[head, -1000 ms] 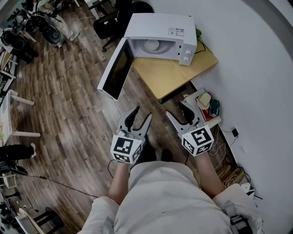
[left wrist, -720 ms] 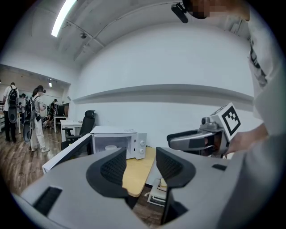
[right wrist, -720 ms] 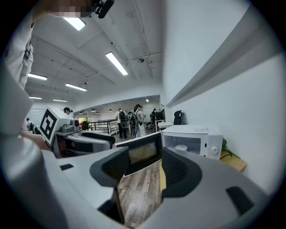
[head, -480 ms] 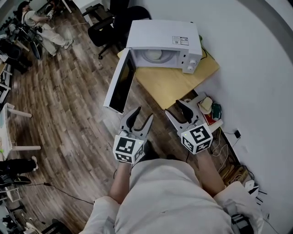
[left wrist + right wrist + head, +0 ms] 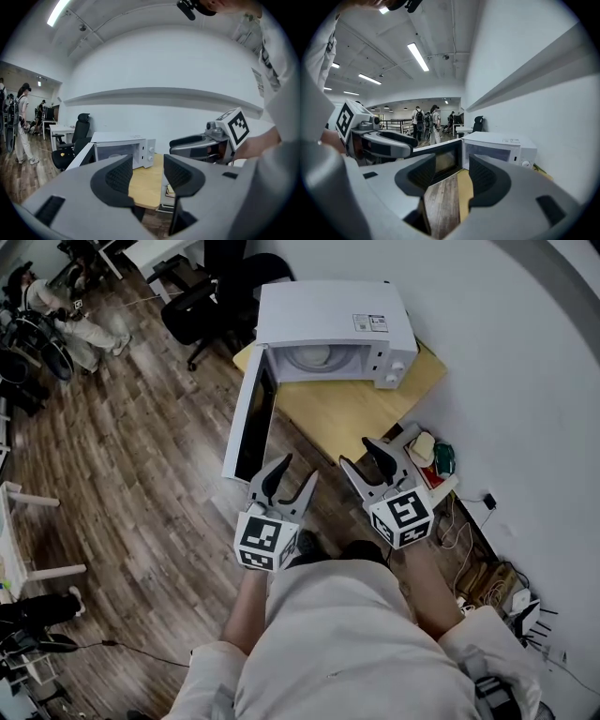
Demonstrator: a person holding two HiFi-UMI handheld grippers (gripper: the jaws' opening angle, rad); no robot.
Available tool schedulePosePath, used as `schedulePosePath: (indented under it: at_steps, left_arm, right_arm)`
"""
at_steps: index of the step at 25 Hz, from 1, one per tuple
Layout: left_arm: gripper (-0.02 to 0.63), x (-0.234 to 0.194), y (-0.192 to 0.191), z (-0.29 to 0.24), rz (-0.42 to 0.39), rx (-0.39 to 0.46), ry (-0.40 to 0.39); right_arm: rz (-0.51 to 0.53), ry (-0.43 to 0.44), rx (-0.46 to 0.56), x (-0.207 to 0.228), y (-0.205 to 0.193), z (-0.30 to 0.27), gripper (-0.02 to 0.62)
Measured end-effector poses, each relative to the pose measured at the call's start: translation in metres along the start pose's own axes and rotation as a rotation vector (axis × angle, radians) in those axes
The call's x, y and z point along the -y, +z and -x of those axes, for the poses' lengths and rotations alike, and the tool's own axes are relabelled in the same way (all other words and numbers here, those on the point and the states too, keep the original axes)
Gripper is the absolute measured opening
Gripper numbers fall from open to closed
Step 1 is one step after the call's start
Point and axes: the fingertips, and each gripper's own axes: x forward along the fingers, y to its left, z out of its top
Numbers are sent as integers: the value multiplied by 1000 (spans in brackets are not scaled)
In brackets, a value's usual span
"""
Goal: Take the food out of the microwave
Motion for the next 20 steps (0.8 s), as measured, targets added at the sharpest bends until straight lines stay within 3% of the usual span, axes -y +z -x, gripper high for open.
schedulePosePath:
  at_steps: [9,20]
  left_arm:
    - [186,-15,-5,-7,16,-10,-24]
    - [186,-36,-6,-45,55,-27,36]
  right_arm:
    - [28,-40,-55,16,-10,-20,204]
    - [137,13,-100,57,-17,-82,204]
